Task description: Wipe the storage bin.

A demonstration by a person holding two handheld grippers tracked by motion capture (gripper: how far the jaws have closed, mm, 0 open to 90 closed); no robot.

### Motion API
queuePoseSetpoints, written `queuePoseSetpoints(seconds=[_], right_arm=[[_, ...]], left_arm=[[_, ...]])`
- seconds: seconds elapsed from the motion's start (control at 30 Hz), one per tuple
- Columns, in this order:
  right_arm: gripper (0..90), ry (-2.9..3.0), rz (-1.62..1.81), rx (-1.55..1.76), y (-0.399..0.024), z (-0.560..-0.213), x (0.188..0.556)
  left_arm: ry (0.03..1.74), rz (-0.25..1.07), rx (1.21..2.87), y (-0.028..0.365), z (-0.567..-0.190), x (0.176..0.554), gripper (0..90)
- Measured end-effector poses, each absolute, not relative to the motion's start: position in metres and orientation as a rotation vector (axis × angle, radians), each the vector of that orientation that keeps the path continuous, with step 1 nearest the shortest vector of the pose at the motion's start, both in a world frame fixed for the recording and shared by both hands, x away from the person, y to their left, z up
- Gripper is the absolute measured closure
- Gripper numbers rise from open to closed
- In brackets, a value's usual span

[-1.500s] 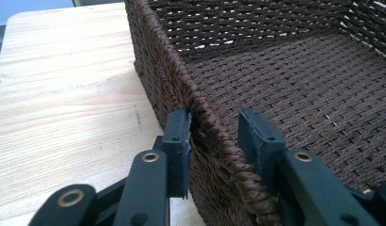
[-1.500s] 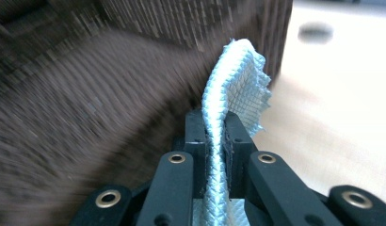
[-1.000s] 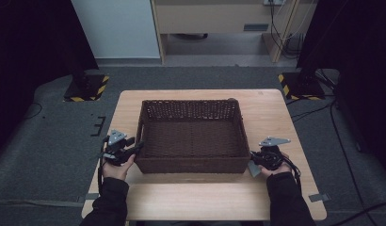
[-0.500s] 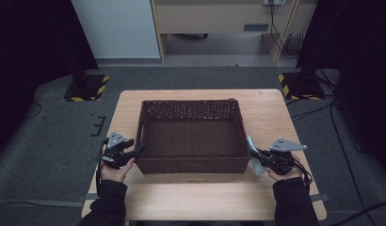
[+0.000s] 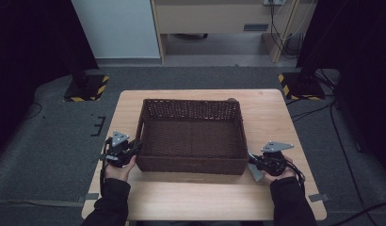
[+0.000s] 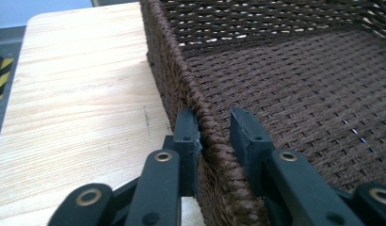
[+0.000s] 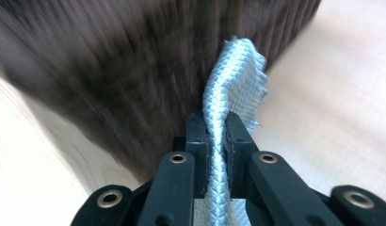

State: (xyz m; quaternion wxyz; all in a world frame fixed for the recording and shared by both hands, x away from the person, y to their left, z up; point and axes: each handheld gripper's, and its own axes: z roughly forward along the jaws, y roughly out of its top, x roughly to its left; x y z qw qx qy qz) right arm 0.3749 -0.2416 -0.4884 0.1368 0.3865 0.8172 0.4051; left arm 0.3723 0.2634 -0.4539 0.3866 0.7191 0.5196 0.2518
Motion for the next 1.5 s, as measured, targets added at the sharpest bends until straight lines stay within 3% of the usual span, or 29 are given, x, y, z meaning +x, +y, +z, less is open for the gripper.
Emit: queuePoseSetpoints(seconds=[0.13,0.27,0.37,0.5,0.77,1.17,1.5], right_arm=[[83.7,2.235,1.343,1.035,-0.247,-0.461,0.365],[83.8,2.24,1.347,1.028,-0.246,-0.462,0.365],[83.8,2.305,1.261,1.067,-0.243,-0.475,0.369],[83.8,2.329,1.205,1.094,-0.244,-0.48,0.369],[83.8,2.241,1.339,1.011,-0.249,-0.453,0.345],[83.8,2.448,1.1,1.092,-0.237,-0.495,0.347],[83.8,2.254,1.347,0.992,-0.247,-0.45,0.32]], left_arm=[[1.302,0.629,1.833,0.265,-0.455,0.372,72.4],[1.258,0.61,1.85,0.268,-0.456,0.372,69.7],[1.221,0.565,1.865,0.272,-0.458,0.372,62.4],[1.216,0.567,1.879,0.272,-0.457,0.372,64.7],[1.214,0.551,1.87,0.274,-0.457,0.371,63.8],[1.221,0.55,1.864,0.274,-0.457,0.37,59.4],[1.225,0.554,1.866,0.274,-0.457,0.37,57.4]])
